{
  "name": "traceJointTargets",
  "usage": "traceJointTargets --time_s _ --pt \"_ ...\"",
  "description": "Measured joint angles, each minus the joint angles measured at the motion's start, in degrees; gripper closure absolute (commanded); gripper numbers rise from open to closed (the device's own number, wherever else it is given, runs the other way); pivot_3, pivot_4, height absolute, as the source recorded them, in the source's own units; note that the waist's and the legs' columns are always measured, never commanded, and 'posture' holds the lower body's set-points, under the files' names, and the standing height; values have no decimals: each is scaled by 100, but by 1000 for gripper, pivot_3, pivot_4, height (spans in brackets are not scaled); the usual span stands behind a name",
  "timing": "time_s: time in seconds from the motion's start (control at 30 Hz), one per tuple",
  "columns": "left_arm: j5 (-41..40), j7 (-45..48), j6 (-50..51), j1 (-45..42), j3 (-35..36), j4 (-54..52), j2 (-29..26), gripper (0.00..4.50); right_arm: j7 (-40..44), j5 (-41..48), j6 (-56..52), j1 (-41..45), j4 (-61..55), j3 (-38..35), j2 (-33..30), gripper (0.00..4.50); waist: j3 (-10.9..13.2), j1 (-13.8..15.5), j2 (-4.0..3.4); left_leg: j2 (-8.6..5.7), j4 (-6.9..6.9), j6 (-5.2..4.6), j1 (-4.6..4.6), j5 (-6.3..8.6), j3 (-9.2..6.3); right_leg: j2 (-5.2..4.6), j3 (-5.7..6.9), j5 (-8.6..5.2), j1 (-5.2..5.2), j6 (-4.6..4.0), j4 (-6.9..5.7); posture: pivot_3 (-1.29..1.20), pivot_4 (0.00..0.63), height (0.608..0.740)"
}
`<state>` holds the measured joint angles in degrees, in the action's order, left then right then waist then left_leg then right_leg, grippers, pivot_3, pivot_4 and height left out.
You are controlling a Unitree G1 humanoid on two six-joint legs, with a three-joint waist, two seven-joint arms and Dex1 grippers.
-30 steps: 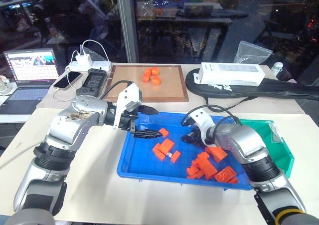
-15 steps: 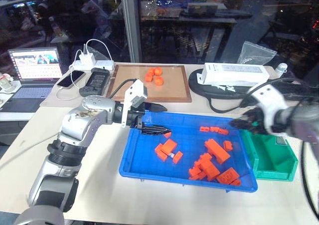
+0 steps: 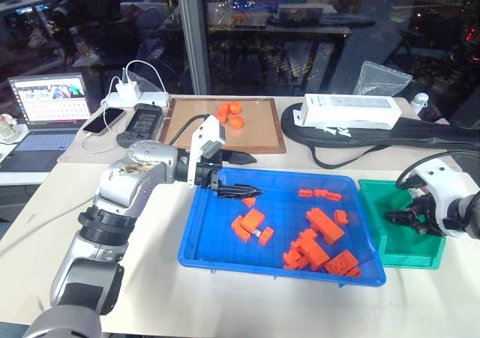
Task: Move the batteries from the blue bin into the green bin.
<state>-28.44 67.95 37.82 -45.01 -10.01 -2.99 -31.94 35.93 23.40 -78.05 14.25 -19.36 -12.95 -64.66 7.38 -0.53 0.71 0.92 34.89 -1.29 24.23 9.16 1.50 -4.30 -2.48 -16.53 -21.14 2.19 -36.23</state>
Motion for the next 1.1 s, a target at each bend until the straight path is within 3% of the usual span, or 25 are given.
traceJointTargets --time_s 0.2,0.3,0.5,0.73,1.1 --pt "-6 -122 4 21 22 -4 -8 0 32 -9 106 458 159 18 -229 18 1 -25 -8 1 -2 0 -2 0 2 1 -3 0 -2 1 -1 0 150 699" --pt "-11 -151 5 54 50 -9 -115 0 149 152 116 1192 58 113 -215 18 1 -48 -10 5 -4 0 -4 0 1 7 -4 0 -3 0 -1 0 150 699" --pt "15 -137 -18 108 137 -4 -365 0 408 763 34 2064 -669 748 471 18 2 -35 -7 13 -5 0 -2 0 -6 18 -3 1 -2 -2 1 0 150 699" --pt "15 -78 -22 326 211 -94 -600 0 24 896 -26 2321 -1194 2598 1939 18 2 14 -4 3 0 0 10 0 -1 -5 6 2 -8 0 -5 0 150 699" --pt "8 -84 -6 459 216 -236 -718 0 -457 929 -582 2261 -1182 3106 2836 18 1 -6 -2 5 6 0 3 0 -1 -2 5 3 -9 -2 -30 0 150 699"
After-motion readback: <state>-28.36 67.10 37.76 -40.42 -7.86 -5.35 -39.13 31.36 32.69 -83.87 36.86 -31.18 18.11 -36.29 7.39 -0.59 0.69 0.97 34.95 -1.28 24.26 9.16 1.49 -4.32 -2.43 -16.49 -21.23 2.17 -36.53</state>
